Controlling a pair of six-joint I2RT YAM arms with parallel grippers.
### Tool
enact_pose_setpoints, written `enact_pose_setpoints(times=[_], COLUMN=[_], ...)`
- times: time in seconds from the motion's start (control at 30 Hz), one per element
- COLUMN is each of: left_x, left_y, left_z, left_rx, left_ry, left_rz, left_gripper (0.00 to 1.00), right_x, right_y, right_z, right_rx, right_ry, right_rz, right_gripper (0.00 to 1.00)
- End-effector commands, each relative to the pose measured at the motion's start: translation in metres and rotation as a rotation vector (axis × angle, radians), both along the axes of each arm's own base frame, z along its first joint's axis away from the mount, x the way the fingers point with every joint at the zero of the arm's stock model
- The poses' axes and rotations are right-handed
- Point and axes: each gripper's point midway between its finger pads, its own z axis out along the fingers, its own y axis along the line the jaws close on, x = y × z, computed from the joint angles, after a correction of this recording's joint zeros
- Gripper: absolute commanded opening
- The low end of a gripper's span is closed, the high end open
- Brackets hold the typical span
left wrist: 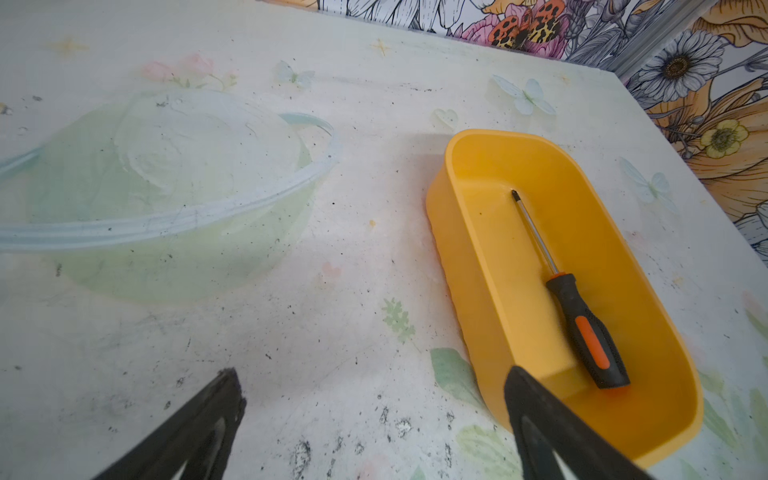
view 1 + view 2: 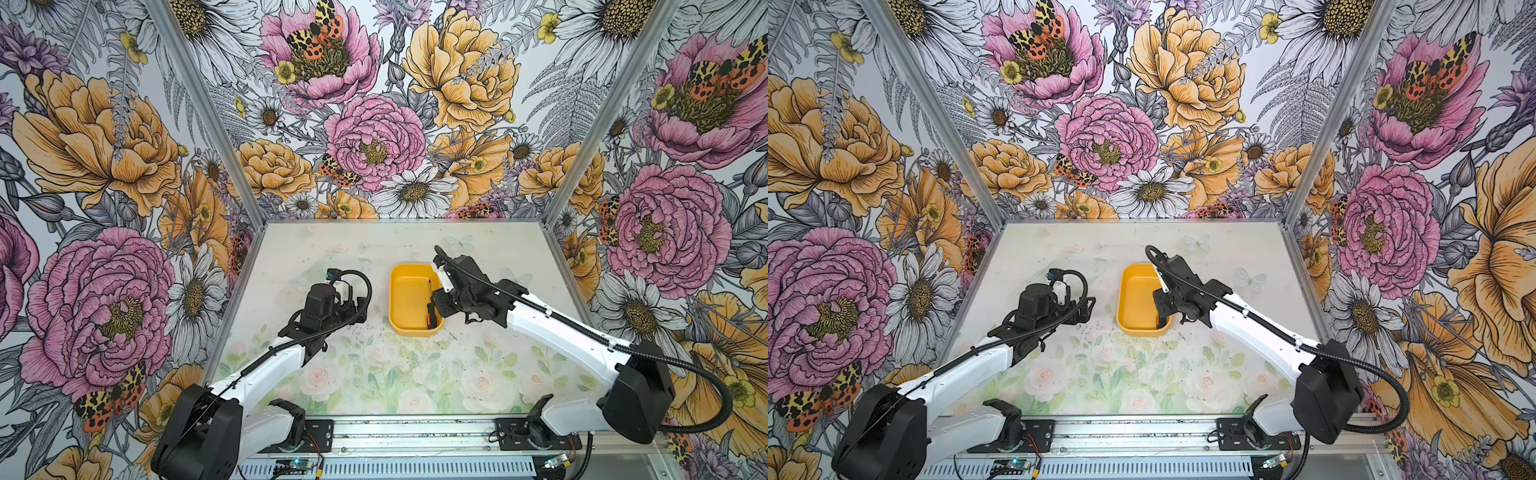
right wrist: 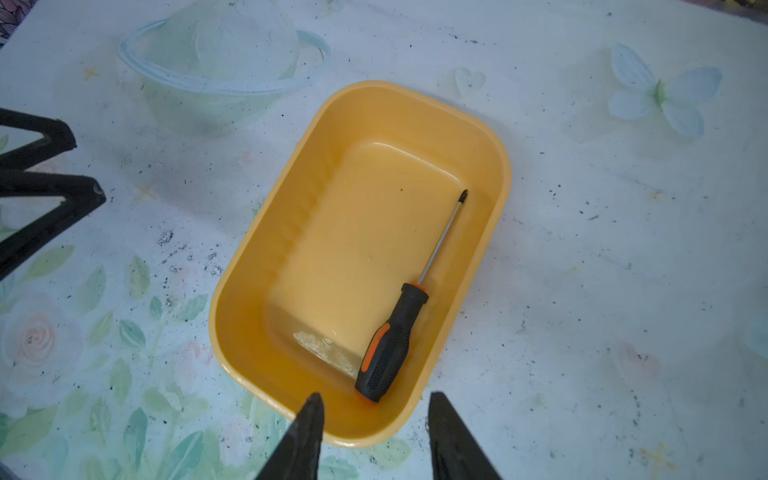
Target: Put the screwdriver in the bin
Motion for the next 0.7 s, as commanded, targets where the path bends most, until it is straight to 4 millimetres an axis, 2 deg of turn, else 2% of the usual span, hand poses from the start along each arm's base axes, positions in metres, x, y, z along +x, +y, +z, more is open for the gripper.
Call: enact_pose_setpoints(times=[0.0,0.27,0.4,0.5,0.67], left_x=[0.006,0.004,0.003,0.004,0.006], left_y=[0.008,0.033,0.05,0.063,0.096], left_z=[0.03,0.076,0.092,0.096,0.092], left_rx=[0.057,0.156,0.183,0.191,0.18], left_ry=[-0.103,-0.328,-0.436,-0.494,-0.536], left_rz=[0.024,0.078,0.117,0.138,0.224], left_gripper=[0.99,0.99,0.99,0.99,0.99], right_x=[0.001,0.014,0.025,0.035,0.047], right_y=[-0.022,-0.091,-0.118,-0.141,-0.18], right_z=[0.017,0.043,0.053,0.046,0.032], right_rx=[-0.047,0.041,0.078,0.056,0.038], right_ry=[-0.13,-0.343,-0.437,-0.473,-0.56], right_rz=[0.072,-0.092,-0.184,-0.273,-0.409], right_gripper=[0.44,0.45,0.45,0.45,0.45])
